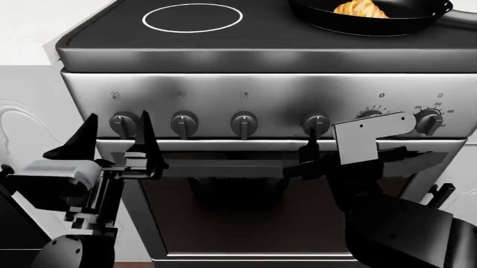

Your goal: Pick the croissant and place it on the pan. Then turn on the stove to warm the croissant.

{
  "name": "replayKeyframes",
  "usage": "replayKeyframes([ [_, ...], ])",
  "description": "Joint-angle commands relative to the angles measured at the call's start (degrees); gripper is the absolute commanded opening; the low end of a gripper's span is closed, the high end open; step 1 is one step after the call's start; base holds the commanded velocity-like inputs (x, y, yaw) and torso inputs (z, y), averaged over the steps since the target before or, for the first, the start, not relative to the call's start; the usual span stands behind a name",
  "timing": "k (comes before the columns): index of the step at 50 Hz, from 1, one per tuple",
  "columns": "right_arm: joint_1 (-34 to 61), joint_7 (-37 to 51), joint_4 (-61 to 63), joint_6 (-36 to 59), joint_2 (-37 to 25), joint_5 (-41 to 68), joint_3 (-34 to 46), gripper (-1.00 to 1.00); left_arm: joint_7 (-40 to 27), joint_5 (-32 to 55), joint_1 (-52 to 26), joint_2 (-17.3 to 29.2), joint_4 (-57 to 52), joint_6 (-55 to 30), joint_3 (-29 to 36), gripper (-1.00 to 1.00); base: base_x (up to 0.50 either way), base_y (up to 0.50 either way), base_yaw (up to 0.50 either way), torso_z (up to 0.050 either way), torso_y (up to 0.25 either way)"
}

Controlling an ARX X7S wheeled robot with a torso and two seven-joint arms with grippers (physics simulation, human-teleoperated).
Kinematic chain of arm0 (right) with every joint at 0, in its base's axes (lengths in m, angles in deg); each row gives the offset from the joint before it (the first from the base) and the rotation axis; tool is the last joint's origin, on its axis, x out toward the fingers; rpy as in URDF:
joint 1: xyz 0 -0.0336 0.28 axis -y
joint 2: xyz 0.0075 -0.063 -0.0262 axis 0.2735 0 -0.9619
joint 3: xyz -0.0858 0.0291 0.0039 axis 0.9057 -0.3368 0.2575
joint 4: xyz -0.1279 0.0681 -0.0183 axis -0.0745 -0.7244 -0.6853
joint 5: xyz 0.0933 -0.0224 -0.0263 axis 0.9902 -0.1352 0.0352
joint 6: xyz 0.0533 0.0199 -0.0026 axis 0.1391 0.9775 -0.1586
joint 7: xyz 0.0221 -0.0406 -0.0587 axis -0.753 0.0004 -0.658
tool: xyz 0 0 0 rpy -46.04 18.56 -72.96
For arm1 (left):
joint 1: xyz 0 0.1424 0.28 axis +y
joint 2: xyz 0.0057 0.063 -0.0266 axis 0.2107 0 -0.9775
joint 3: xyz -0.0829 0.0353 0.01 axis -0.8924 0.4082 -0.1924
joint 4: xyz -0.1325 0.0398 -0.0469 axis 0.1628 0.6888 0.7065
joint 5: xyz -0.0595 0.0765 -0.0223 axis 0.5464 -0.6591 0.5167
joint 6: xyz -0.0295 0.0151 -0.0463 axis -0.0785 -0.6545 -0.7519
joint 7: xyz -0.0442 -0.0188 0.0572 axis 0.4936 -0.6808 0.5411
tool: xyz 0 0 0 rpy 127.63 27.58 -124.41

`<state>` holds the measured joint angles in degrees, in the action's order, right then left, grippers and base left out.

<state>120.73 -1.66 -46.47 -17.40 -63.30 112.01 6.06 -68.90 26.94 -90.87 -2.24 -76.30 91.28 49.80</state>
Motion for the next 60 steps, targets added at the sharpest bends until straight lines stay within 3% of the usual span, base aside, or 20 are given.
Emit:
replayKeyframes([
  [1,2.27,-0.86,1.35,3.61,0.35,3.48,2.09,-1.00,-0.01,-0.16,0.05,0.04,0.17,0.23,0.22,1.00,0.00,0.00,0.00,0.000,0.000],
  [60,14.22,3.39,2.80,23.56,2.12,14.42,7.06,-1.00,-0.37,-0.02,-0.12,0.46,0.88,0.41,1.03,1.00,0.00,0.00,0.00,0.000,0.000],
])
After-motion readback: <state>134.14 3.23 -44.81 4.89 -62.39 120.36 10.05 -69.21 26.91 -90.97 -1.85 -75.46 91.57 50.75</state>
